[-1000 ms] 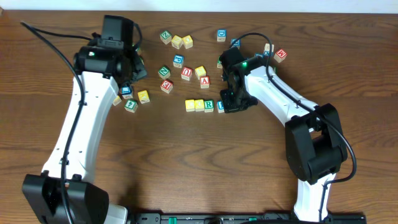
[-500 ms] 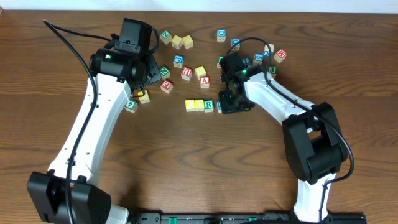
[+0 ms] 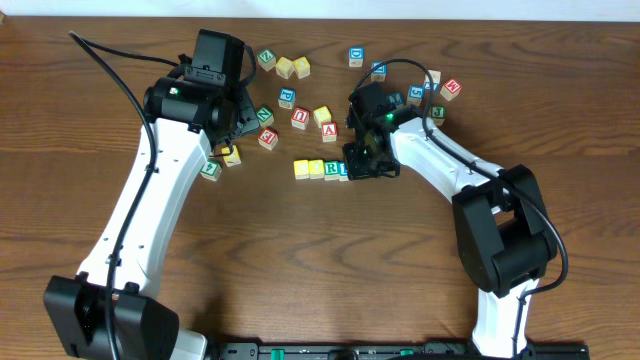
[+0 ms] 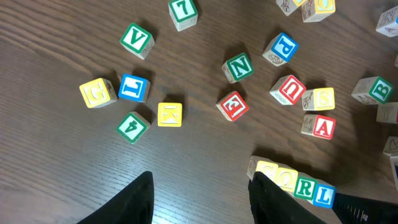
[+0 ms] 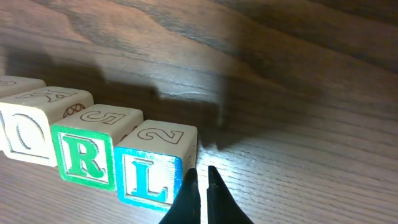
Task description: Spell out CORL
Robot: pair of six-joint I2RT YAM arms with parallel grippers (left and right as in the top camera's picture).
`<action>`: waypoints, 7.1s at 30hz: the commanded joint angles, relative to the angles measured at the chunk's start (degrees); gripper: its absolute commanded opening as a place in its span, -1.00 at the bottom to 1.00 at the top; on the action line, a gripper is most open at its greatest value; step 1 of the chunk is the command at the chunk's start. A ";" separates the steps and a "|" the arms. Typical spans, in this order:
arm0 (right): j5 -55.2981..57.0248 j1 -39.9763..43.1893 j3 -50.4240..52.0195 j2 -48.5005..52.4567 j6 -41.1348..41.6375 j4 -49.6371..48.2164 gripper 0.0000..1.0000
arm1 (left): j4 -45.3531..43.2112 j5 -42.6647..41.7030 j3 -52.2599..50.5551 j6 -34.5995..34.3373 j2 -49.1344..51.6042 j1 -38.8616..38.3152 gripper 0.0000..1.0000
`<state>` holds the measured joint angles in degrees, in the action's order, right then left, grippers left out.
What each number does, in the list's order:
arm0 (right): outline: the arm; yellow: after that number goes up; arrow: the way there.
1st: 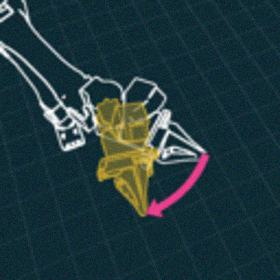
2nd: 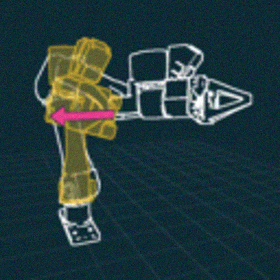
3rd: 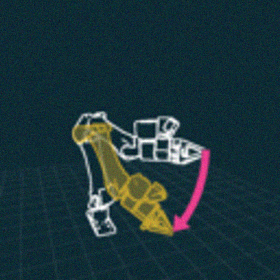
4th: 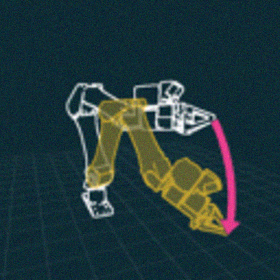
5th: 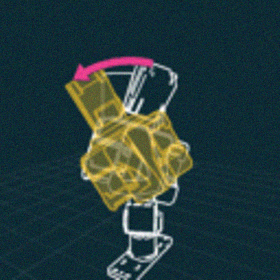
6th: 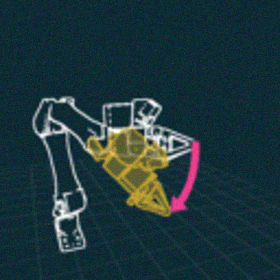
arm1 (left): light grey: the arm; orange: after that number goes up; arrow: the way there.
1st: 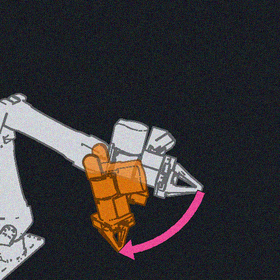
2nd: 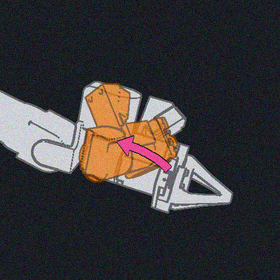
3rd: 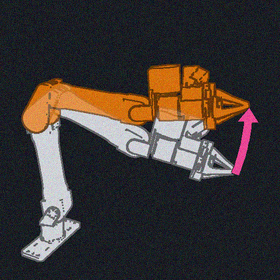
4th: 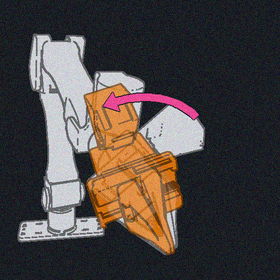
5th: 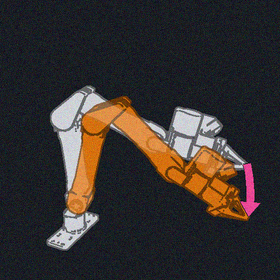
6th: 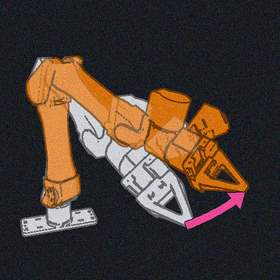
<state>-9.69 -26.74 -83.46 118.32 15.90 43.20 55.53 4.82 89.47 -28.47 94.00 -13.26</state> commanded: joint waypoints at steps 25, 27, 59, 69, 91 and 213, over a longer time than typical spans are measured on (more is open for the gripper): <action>-1.95 -8.76 -5.35 -2.05 5.07 7.85 -0.98 | 2.32 2.78 -1.73 0.39 0.35 2.27 -0.01; 0.04 -9.62 -4.66 -1.77 6.01 7.10 -0.98 | 2.36 2.78 -1.73 0.39 0.35 3.32 -0.01; 5.53 -9.79 -4.07 2.78 8.96 1.86 -0.98 | 2.29 2.75 -1.73 0.39 0.35 3.87 -0.01; 5.31 -9.73 -4.09 2.75 8.92 1.79 -0.98 | 2.29 2.75 -1.73 0.39 0.35 3.87 -0.02; 11.32 -10.05 -3.80 -0.13 11.10 7.06 -0.98 | 2.29 2.75 -1.73 0.39 0.35 3.87 -0.02; 9.33 23.10 83.17 -117.57 -7.82 -38.93 0.98 | 2.75 2.75 0.55 7.23 -14.58 22.73 0.95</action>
<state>-0.05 -3.55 -0.56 0.99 8.62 4.25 58.15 6.81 89.19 -22.02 79.40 9.32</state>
